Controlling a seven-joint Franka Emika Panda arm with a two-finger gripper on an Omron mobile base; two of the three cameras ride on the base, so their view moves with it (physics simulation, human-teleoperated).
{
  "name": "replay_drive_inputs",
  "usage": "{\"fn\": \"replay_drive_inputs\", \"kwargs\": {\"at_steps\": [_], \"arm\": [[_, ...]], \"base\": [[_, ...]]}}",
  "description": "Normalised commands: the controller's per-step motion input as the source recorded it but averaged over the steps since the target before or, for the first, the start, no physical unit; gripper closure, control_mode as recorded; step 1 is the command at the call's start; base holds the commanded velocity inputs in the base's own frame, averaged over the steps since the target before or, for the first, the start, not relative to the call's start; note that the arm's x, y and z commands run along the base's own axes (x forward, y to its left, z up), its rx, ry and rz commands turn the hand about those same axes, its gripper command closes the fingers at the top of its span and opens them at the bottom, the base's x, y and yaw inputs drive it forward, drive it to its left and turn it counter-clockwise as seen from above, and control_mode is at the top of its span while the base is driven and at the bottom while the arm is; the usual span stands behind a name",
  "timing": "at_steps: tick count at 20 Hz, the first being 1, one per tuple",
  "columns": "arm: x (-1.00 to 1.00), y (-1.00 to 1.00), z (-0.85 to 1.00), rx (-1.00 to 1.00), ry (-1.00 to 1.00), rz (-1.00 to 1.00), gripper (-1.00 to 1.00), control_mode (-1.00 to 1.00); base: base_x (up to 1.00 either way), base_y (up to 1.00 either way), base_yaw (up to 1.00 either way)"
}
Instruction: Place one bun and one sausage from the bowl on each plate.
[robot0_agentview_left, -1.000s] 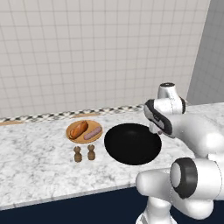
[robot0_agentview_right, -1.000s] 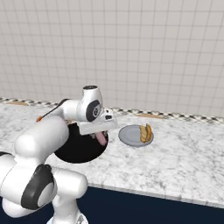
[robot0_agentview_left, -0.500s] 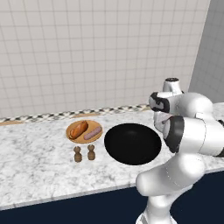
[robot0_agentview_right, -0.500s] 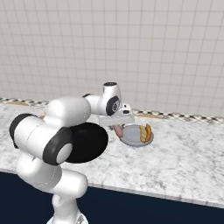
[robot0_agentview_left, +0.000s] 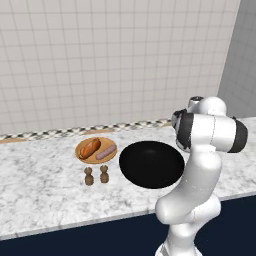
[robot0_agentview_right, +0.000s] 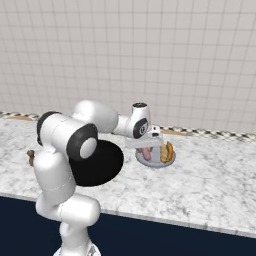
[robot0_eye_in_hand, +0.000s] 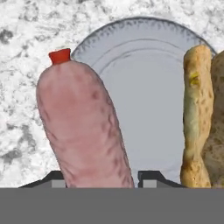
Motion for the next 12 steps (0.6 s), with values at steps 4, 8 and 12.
{"fn": "replay_drive_inputs", "kwargs": {"at_steps": [4,8,12], "arm": [[0.12,-0.3,-0.33,0.0,-0.04,-0.02,1.0,-1.0],[0.0,-0.01,-0.08,0.0,-0.12,-0.01,-1.0,-1.0],[0.14,0.0,0.0,0.0,-0.13,-0.01,-1.0,-1.0]], "base": [[0.0,0.0,0.0],[0.0,0.0,0.0],[0.0,0.0,0.0]]}}
